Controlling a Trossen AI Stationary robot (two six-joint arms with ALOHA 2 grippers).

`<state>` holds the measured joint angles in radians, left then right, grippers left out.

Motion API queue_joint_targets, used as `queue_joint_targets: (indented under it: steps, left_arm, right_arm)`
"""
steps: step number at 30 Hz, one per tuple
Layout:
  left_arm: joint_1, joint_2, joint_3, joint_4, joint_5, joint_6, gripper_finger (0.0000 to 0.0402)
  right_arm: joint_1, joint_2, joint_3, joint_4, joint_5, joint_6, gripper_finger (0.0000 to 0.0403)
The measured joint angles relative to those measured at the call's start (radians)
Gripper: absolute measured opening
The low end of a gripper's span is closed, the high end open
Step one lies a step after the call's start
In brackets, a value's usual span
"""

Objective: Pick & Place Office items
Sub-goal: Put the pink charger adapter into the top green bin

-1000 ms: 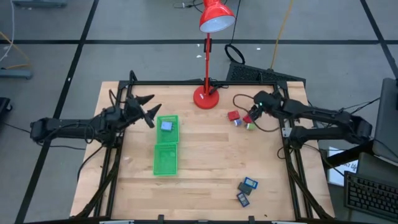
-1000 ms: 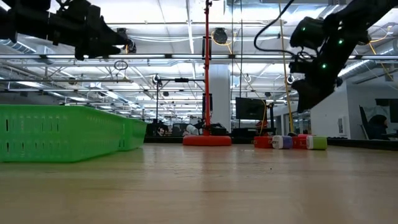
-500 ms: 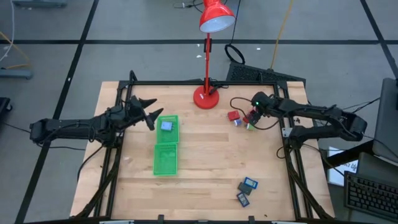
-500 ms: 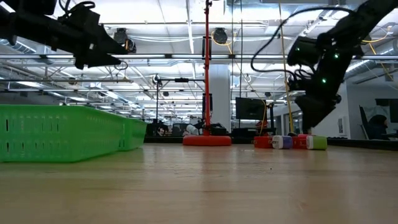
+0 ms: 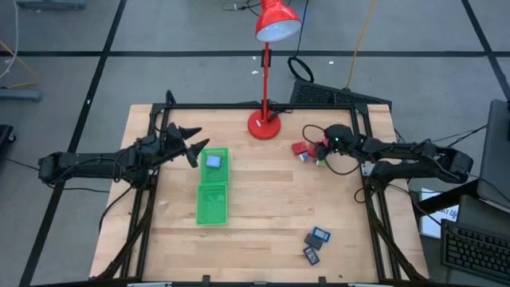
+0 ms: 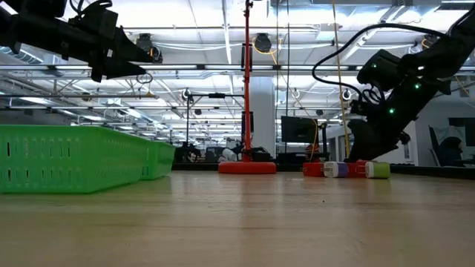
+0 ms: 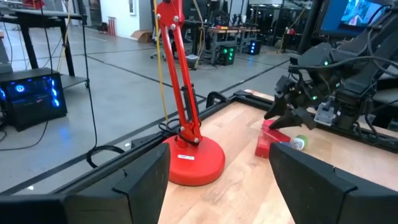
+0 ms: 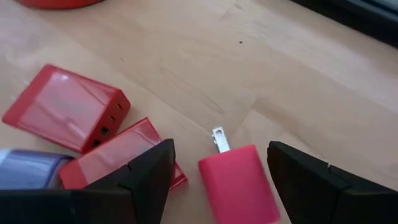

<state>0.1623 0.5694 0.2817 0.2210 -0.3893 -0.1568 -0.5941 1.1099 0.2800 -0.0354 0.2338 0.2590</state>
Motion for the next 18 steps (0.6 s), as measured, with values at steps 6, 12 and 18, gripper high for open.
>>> queue_joint_targets:
  steps: [6, 12, 18]
  left_arm:
    - [-0.001, 0.000, 0.000, -0.028, 0.026, -0.131, 0.0287]
    - [-0.001, 0.000, 0.000, -0.047, 0.080, -0.187, 0.0298]
    - [-0.001, 0.000, 0.000, -0.047, 0.078, -0.188, 0.0299]
  right_arm:
    - [0.013, -0.033, -0.057, 0.019, -0.006, 0.051, 0.0251]
    - [0.063, -0.145, -0.059, 0.014, -0.002, 0.007, 0.0251]
    - [0.094, -0.282, -0.064, -0.040, -0.003, -0.049, 0.0251]
